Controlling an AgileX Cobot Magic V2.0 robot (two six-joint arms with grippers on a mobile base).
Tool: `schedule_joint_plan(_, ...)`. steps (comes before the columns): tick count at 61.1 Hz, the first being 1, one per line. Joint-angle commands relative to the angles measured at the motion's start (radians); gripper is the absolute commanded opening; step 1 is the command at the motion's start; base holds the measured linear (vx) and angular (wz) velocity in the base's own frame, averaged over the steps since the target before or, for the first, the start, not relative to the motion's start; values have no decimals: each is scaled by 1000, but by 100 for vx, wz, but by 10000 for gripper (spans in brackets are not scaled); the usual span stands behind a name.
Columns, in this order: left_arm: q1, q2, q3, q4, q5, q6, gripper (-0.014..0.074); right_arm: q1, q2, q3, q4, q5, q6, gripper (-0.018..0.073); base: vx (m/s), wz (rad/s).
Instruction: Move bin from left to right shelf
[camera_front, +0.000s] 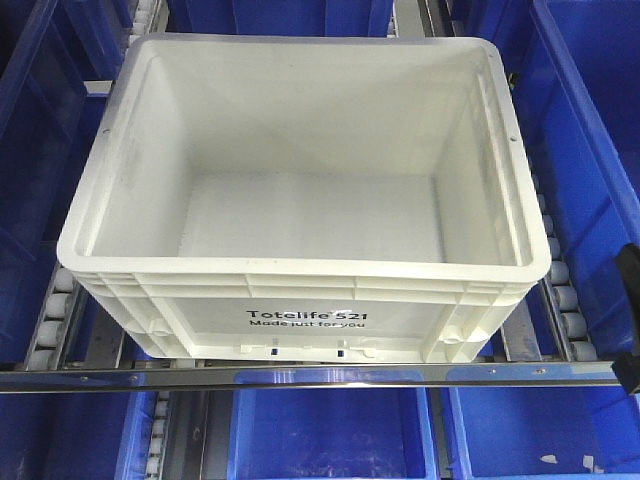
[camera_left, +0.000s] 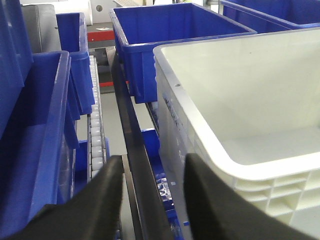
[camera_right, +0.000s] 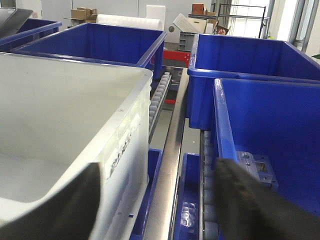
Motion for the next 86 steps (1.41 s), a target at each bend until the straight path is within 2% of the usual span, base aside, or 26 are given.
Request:
schedule_joint_plan(1,-5,18,-23,-3,-81,-1,112,-2,15,-27,2,-69,-3,197,0,0)
schedule_joint_plan(2,-5,18,-23,-3,-81,-1,64,-2,15,-27,2,-69,-3,125,0,0)
schedule_joint_plan(5,-5,18,-23,-3,-81,-1,-11,-2,15,-27,2,-68,-3,-15,0,0)
schedule_joint_plan(13,-5,18,-23,-3,-77,-1,-9,-2,15,-27,37,-56,-2,-10,0,0)
schedule_joint_plan(59,-5,17,-23,0,-79,-1,-9,-2,15,-27,37,-53,-2,-8,0,0)
schedule_joint_plan(65,-5,-20,-23,-26,-42,-22,-9,-2,15,-27,37,-53,-2,-8,0,0)
schedule_joint_plan(78,-5,-162,117,-30,-39,-9,-9,-2,15,-27,37,-53,-2,-8,0,0)
schedule_joint_plan(86,-5,-266,234,-30,-115,-10,-9,-2,15,-27,37,-53,-2,-8,0,0)
